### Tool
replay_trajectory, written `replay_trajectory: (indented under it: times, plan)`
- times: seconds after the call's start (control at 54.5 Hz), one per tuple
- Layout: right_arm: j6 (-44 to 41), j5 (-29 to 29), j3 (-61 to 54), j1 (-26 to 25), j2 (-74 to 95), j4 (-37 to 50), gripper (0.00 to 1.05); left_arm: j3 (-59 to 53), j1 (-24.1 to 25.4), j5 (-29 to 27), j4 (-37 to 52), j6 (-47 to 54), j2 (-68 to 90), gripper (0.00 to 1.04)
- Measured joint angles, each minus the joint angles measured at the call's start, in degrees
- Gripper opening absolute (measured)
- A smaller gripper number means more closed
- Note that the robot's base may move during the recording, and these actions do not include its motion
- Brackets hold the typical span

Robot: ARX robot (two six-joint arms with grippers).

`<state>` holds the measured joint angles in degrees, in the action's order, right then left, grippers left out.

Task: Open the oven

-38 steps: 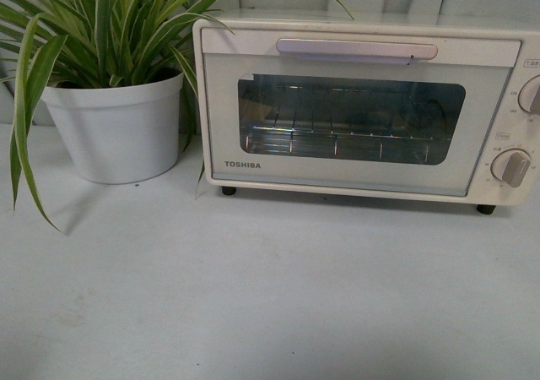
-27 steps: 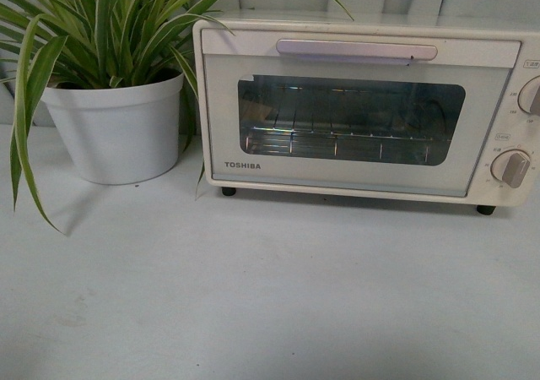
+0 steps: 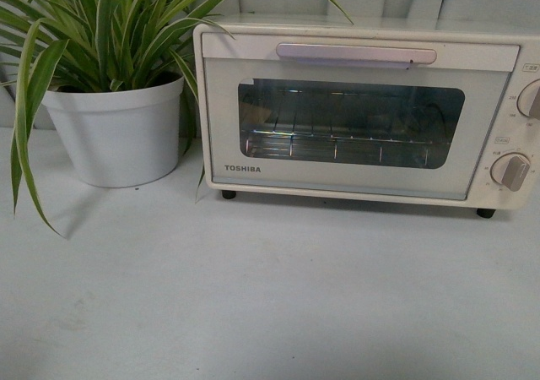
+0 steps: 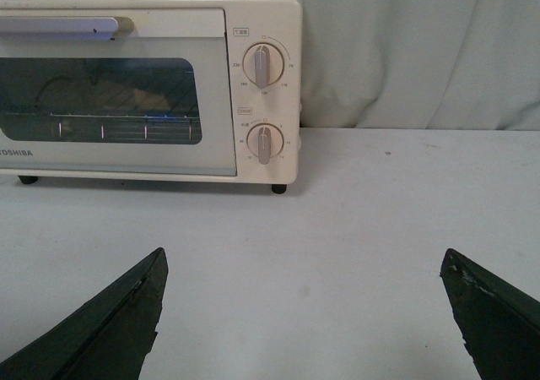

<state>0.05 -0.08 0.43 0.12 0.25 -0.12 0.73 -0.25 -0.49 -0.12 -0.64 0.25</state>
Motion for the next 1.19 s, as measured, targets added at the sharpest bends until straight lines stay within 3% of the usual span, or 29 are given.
replay_trajectory:
  times: [0.073,0.183,0.367,0.569,0.844,1.193]
  plan:
    - [0.0,0.0,0.0,0.0,0.0,0.0,0.95,0.83,-1.51,-4.13,-3.96,-6.19,2.21,0.98]
    - [0.0,0.0,0.0,0.0,-0.02,0.0,0.95,1.97,-3.89,-4.46,-4.02,-14.47,6.91,0.98]
    - [0.0,0.0,0.0,0.0,-0.02,0.0,0.95,9.25,-14.43,-5.14,10.84,-36.79,32.85,0.98]
    - [0.0,0.02,0.0,0.0,-0.02,0.0,0.95,17.0,-23.3,-4.9,26.6,-52.17,61.09,0.98]
    - [0.0,0.0,0.0,0.0,-0.02,0.0,0.95,26.4,-29.88,-5.35,32.3,-59.41,80.26,0.98]
    - [0.0,0.0,0.0,0.0,-0.02,0.0,0.95,33.22,-33.03,-6.05,33.07,-61.88,90.18,0.98]
